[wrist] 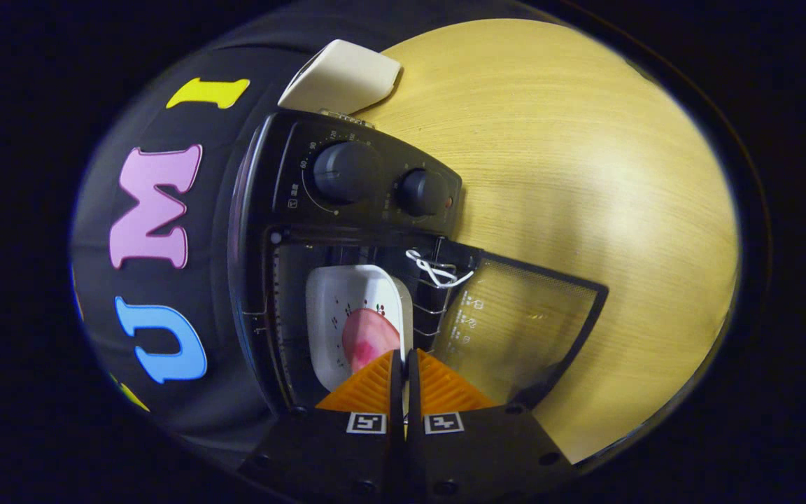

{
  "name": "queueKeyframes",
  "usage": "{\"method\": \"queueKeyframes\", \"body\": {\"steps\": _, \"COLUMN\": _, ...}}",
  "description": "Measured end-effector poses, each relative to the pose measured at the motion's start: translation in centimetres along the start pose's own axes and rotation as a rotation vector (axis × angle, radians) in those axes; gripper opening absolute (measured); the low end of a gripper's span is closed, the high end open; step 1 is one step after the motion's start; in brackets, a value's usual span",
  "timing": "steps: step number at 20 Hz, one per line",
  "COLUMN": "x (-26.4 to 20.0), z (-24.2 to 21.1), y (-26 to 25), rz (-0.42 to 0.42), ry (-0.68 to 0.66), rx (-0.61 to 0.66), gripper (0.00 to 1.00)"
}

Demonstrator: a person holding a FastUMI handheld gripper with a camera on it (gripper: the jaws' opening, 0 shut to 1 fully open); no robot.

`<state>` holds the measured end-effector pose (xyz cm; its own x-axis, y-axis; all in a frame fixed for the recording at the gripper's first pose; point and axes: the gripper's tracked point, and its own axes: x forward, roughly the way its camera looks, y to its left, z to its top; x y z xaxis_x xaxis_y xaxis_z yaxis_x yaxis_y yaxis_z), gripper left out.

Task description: Open the toaster oven, put the food inside, and close the toaster oven door.

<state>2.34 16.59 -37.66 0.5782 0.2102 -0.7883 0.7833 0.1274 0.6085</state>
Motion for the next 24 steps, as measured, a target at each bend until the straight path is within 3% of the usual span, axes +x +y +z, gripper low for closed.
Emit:
{"method": "queueKeyframes", "body": {"steps": 6, "x": 2.3, "z": -1.2, "y": 2.7, "rz": 0.015, "ry": -0.042, "rx": 0.109, "gripper": 0.05}}
{"method": "queueKeyframes", "body": {"steps": 11, "x": 3.2, "z": -0.5, "y": 1.2, "rz": -0.048, "ry": -0.095, "rx": 0.117, "gripper": 0.06}}
{"method": "queueKeyframes", "body": {"steps": 13, "x": 3.3, "z": -0.6, "y": 1.0, "rz": -0.031, "ry": -0.089, "rx": 0.147, "gripper": 0.06}}
{"method": "queueKeyframes", "body": {"steps": 16, "x": 3.4, "z": -0.7, "y": 1.0, "rz": -0.006, "ry": -0.055, "rx": 0.169, "gripper": 0.12}}
{"method": "queueKeyframes", "body": {"steps": 17, "x": 3.4, "z": -0.8, "y": 1.4, "rz": 0.014, "ry": -0.041, "rx": 0.17, "gripper": 0.22}}
{"method": "queueKeyframes", "body": {"steps": 18, "x": 3.1, "z": -0.7, "y": 1.9, "rz": 0.028, "ry": -0.029, "rx": 0.174, "gripper": 0.41}}
{"method": "queueKeyframes", "body": {"steps": 20, "x": 2.6, "z": -1.2, "y": 1.5, "rz": 0.001, "ry": 0.016, "rx": 0.163, "gripper": 0.64}}
{"method": "queueKeyframes", "body": {"steps": 21, "x": 2.1, "z": -1.2, "y": 0.7, "rz": -0.041, "ry": 0.026, "rx": 0.129, "gripper": 0.65}}
{"method": "queueKeyframes", "body": {"steps": 22, "x": 1.7, "z": -1.3, "y": -0.4, "rz": -0.086, "ry": 0.045, "rx": 0.075, "gripper": 0.76}}
{"method": "queueKeyframes", "body": {"steps": 24, "x": 0.3, "z": -1.2, "y": 0.5, "rz": -0.047, "ry": 0.066, "rx": 0.019, "gripper": 0.99}}
